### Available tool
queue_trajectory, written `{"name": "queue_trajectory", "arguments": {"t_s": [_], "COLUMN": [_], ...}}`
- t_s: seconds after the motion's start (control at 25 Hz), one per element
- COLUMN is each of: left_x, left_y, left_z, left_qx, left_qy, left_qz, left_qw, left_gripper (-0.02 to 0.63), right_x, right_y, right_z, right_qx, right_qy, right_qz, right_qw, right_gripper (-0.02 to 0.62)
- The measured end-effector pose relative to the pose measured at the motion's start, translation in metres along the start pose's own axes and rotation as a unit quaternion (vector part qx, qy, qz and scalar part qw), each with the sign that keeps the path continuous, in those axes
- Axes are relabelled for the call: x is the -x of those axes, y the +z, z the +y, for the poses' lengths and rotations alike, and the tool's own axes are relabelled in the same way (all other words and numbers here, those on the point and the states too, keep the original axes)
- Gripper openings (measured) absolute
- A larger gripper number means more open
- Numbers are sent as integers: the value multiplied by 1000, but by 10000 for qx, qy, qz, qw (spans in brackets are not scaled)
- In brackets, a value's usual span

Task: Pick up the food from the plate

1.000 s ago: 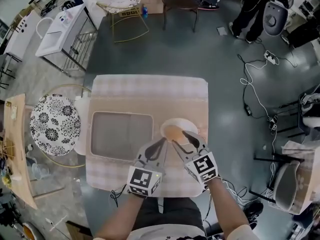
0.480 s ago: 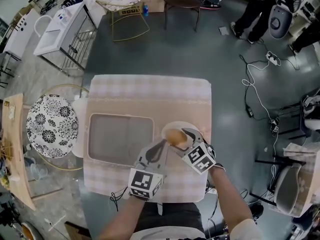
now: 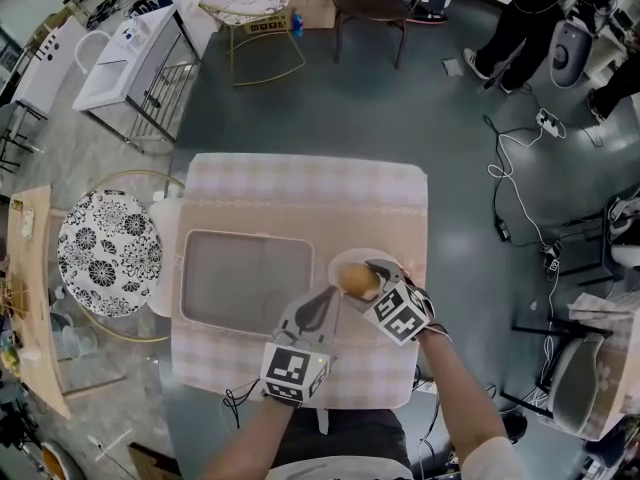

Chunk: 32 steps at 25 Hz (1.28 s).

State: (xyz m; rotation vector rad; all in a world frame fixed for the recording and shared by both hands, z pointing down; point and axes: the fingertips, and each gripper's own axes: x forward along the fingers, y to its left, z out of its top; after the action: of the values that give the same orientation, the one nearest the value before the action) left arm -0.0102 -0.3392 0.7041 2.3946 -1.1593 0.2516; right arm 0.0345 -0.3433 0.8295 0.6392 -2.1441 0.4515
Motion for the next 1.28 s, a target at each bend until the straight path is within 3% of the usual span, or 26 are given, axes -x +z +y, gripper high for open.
{"name": "queue_trajectory", "arguments": {"t_s": [0.2,0.48,0.72,0.96,1.28], "left_x": [8,37,59,80,106], "left_y": [8,51,96,135,177], "left_z": [-5,-30,-60,-98,-130], "left_qx": [127,262,192,72,64], "left_qy": [-1,0,-120,-321,-216], "left_qz": [10,-43,-171,-339,-411], "left_qw": [9999,9996,9996,9989,9989], "left_gripper": [5,5,5,5,5], "right_x": [25,106,178,236,311], "right_y": [23,68,108,133,162], "right_z": [1,10,23,39,50], "right_qx": [-471,-1266,-1368,-1419,-1337], "right_qy": [54,-29,-185,-216,-375], "right_qz": [-593,-1551,-2266,-2658,-3207], "right_qw": [9971,9797,9642,9533,9370], "right_gripper": [307,307,307,307,307]}}
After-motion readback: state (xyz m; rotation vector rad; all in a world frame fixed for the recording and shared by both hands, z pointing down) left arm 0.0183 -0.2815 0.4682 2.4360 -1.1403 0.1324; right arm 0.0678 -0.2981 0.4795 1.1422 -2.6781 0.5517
